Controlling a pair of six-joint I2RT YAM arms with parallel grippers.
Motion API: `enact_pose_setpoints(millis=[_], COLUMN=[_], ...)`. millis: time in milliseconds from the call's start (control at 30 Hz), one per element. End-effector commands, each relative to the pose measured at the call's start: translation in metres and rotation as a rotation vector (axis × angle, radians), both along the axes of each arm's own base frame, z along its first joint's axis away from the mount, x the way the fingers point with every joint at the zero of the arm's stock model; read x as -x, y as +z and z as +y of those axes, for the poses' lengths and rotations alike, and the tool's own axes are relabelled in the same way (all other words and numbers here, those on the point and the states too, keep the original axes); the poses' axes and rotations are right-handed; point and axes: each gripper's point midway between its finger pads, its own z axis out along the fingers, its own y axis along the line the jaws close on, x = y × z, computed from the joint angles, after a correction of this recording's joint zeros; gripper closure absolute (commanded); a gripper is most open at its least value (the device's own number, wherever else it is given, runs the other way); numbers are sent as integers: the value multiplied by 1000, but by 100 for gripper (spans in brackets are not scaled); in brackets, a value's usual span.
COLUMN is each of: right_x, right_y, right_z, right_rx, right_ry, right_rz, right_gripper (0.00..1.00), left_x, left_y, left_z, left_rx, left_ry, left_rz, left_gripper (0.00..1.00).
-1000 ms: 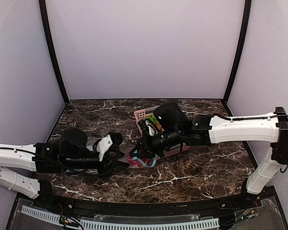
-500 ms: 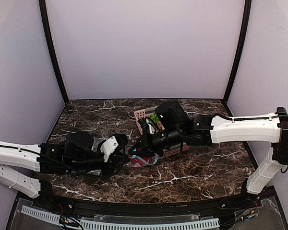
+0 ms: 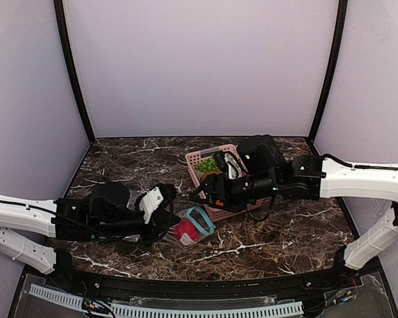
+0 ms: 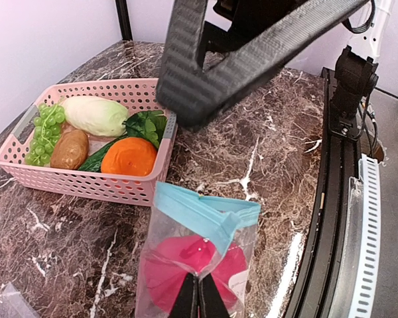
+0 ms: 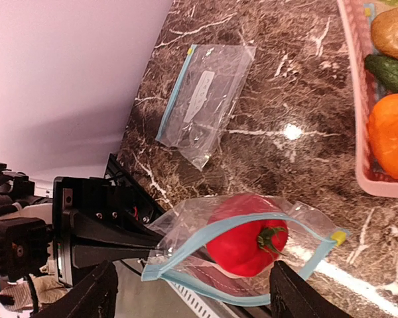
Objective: Place the food in the zip-top bag and seal the zipper
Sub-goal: Pass from the right arm to the left, then adjust the fake fruit in the zipper food storage bag.
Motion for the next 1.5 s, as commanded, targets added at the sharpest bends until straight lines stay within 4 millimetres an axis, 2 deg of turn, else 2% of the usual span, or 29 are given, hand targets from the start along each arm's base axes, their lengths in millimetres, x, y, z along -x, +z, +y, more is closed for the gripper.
enact_pose_setpoints(millis=[0, 167, 433, 533, 767, 1100, 1233, 1467], right_x=[-15, -8, 8, 11, 10, 12, 8, -6], right_y=[-29, -62, -78, -79, -100, -117, -131, -158], right_z=[-39, -41, -14, -2, 14, 32, 28, 2], right_rx=[165, 245, 189, 161, 188, 162, 220, 400], right_ry=[-53, 43, 204, 252, 318, 374, 356, 276], right_rz=[-149, -172, -149, -151, -143, -124, -120, -136], right_gripper=[20, 10, 2, 1, 1, 1, 1, 2], left_x=[12, 18, 23, 24, 28, 31, 29, 23], left_y=[-6, -10, -13, -14, -16, -17, -14, -1], left_z=[-1, -1, 2, 2, -2, -9, -11, -1], left_rx=[44, 50, 55, 55, 56, 74, 75, 84], left_ry=[-32, -57, -68, -71, -102, -125, -122, -82], left_rz=[59, 83, 110, 114, 124, 137, 125, 85], left_gripper=[99, 99, 99, 99, 99, 99, 99, 99])
